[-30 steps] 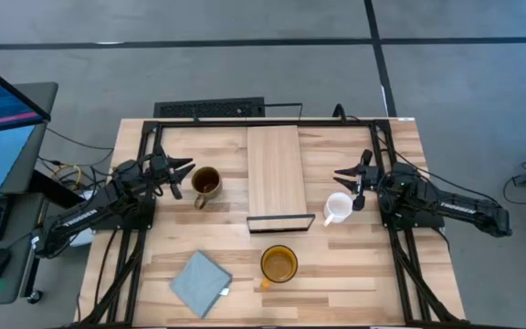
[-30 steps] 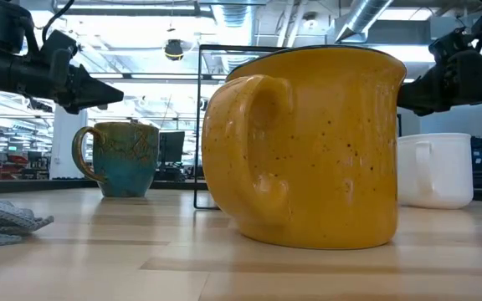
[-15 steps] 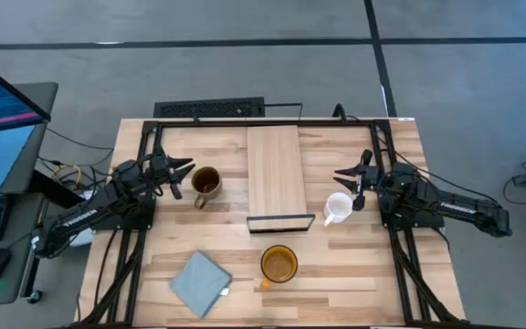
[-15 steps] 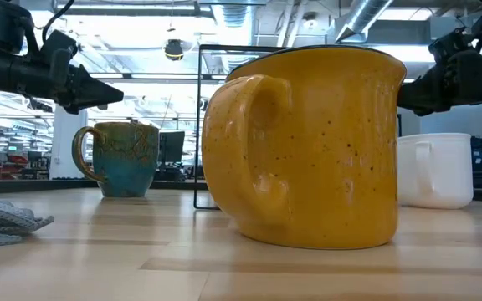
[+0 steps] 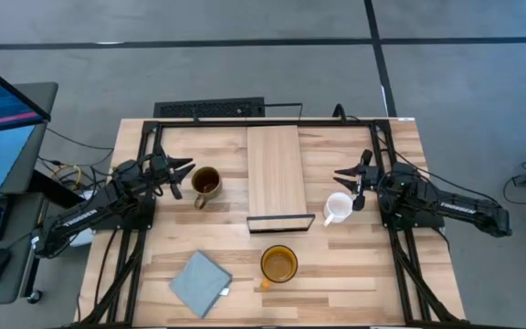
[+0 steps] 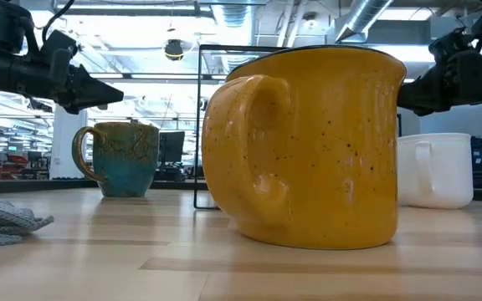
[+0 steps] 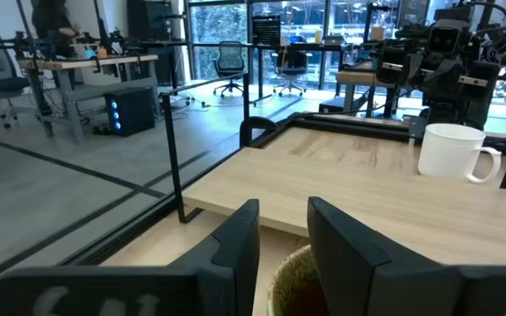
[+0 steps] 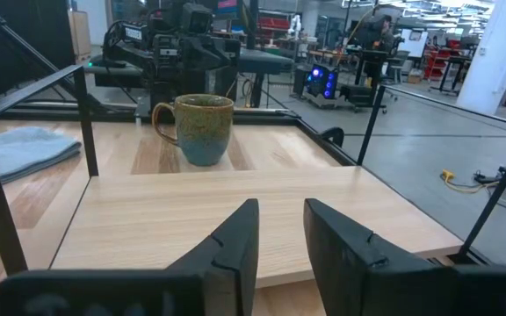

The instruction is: Stack small to large cups/mugs on shelf

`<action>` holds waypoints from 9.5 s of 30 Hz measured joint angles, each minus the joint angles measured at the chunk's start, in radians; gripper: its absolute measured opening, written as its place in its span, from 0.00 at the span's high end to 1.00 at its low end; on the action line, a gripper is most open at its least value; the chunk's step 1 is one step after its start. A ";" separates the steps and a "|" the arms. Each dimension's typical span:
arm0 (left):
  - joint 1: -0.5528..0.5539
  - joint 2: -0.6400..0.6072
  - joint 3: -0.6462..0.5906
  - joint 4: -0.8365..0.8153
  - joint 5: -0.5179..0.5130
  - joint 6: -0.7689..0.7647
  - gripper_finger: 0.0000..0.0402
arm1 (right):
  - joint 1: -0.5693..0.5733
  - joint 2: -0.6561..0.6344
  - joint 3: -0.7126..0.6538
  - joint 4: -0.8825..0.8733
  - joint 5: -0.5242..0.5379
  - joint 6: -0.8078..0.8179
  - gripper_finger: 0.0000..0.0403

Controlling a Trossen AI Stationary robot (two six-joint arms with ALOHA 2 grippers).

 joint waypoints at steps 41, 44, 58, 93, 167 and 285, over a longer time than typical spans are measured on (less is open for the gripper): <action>0.000 0.000 0.000 0.000 0.000 0.000 0.77 | -0.002 0.000 0.000 0.050 0.003 0.011 0.71; 0.000 0.000 0.000 0.000 0.000 0.000 0.77 | -0.001 0.000 0.000 0.122 0.003 0.078 0.71; 0.000 0.000 0.000 0.000 0.000 0.000 0.77 | -0.035 0.000 0.128 0.317 0.008 0.091 0.71; -0.001 0.000 0.027 -0.004 0.007 -0.125 0.77 | -0.035 0.000 0.180 0.285 0.315 0.026 0.71; -0.047 0.818 0.860 -0.950 0.178 -0.462 0.77 | -0.035 0.000 0.181 0.209 0.348 -0.009 0.71; -0.532 1.371 0.924 -1.035 -0.154 -1.159 0.68 | -0.035 0.001 0.180 0.060 0.424 -0.008 0.71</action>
